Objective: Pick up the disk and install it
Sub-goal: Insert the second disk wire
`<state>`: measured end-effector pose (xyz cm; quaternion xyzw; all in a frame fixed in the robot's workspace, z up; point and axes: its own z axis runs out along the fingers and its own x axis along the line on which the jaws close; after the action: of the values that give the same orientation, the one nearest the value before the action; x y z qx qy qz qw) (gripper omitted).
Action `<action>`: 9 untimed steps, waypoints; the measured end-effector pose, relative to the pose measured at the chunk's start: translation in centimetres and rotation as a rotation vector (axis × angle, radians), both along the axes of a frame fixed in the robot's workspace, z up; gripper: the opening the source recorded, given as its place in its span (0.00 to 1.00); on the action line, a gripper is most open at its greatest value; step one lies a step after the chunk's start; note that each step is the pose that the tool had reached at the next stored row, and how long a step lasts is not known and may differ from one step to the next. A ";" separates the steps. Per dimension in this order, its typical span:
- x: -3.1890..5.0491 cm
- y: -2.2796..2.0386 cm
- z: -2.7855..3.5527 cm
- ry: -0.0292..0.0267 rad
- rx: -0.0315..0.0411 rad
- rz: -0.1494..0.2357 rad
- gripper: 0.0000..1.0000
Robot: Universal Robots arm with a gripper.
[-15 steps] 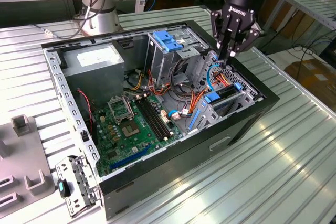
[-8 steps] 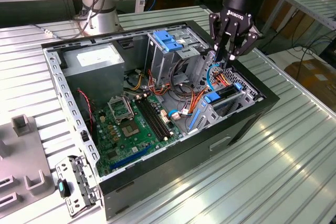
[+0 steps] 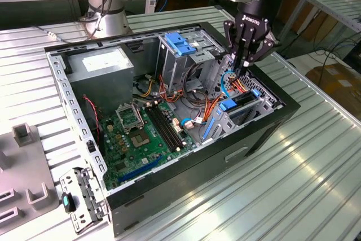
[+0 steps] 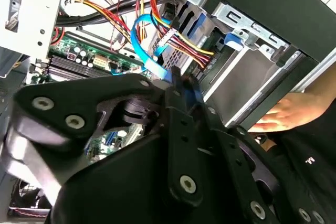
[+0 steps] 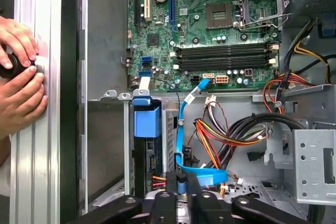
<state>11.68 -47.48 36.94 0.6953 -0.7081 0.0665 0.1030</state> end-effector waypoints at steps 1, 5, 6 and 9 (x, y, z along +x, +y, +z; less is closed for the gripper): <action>0.00 0.00 -0.07 0.0000 -0.0024 0.000 0.16; 0.00 -0.05 -0.16 0.0000 -0.0024 0.002 0.16; 0.00 -0.16 -0.18 0.0000 -0.0013 0.004 0.16; -0.03 -0.71 -0.32 -0.0023 0.0310 0.019 0.16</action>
<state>11.66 -48.19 36.62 0.7034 -0.7027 0.0573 0.0907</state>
